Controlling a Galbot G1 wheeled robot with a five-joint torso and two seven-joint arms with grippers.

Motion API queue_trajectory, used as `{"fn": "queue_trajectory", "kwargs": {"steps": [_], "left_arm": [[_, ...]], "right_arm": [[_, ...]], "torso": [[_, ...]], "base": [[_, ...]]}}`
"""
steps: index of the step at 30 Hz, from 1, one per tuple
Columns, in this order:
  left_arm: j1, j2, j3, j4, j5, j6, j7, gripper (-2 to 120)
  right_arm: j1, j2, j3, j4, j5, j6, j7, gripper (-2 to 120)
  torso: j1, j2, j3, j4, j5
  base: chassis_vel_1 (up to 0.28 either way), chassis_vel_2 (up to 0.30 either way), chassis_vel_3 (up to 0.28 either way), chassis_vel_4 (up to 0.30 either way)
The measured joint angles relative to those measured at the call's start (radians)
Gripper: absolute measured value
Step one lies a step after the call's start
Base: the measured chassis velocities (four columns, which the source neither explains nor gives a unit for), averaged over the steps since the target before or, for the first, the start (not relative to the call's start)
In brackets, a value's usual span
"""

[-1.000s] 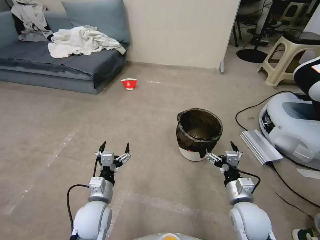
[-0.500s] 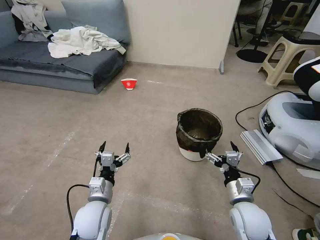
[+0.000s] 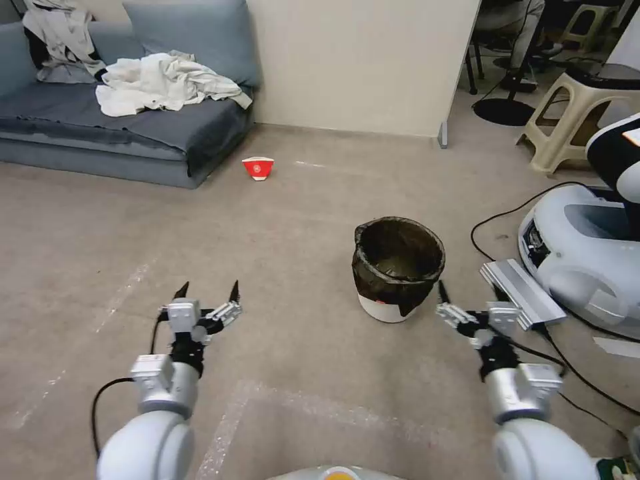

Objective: Pick up the trash can from the floor.

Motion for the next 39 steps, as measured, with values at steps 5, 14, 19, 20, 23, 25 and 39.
{"fn": "queue_trajectory", "kwargs": {"steps": [5,14,19,20,23,25,39], "left_arm": [[0.024,0.005,-0.005,0.010,-0.007,-0.066,0.022,100],[0.022,0.000,-0.012,0.023,0.000,-0.070,0.032,100],[0.018,-0.005,-0.012,0.027,0.002,-0.068,0.032,100],[0.018,-0.005,-0.012,0.028,0.002,-0.068,0.032,100],[0.016,-0.005,-0.012,0.029,0.002,-0.067,0.032,100],[0.016,-0.006,-0.012,0.029,0.003,-0.066,0.032,100],[0.016,-0.005,-0.015,0.030,0.004,-0.064,0.032,100]], "right_arm": [[0.001,-0.010,0.003,-0.020,0.028,0.056,-0.011,100],[0.004,-0.020,0.001,-0.035,0.032,0.069,-0.016,100],[0.004,-0.021,0.000,-0.037,0.031,0.070,-0.021,100],[0.004,-0.021,0.000,-0.037,0.031,0.071,-0.021,100],[0.003,-0.020,0.000,-0.037,0.030,0.073,-0.022,100],[0.002,-0.020,0.000,-0.037,0.029,0.076,-0.022,100],[-0.001,-0.014,0.000,-0.038,0.025,0.080,-0.025,100]], "torso": [[0.000,0.000,0.000,0.0007,-0.0003],[0.000,0.000,0.000,0.0004,-0.0003],[0.000,0.000,0.000,0.0005,-0.0003],[0.000,0.000,0.000,0.0005,-0.0003],[0.000,0.000,0.000,0.0005,-0.0003],[0.000,0.000,0.000,0.0005,-0.0003],[0.000,0.000,0.000,0.0004,-0.0003]], "base": [[0.000,0.000,0.000,0.000],[0.000,0.000,0.000,0.000],[0.000,0.000,0.000,0.000],[0.000,0.000,0.000,0.000],[0.000,0.000,0.000,0.000],[0.000,0.000,0.000,0.000],[-0.072,-0.075,-0.071,-0.071]]}}
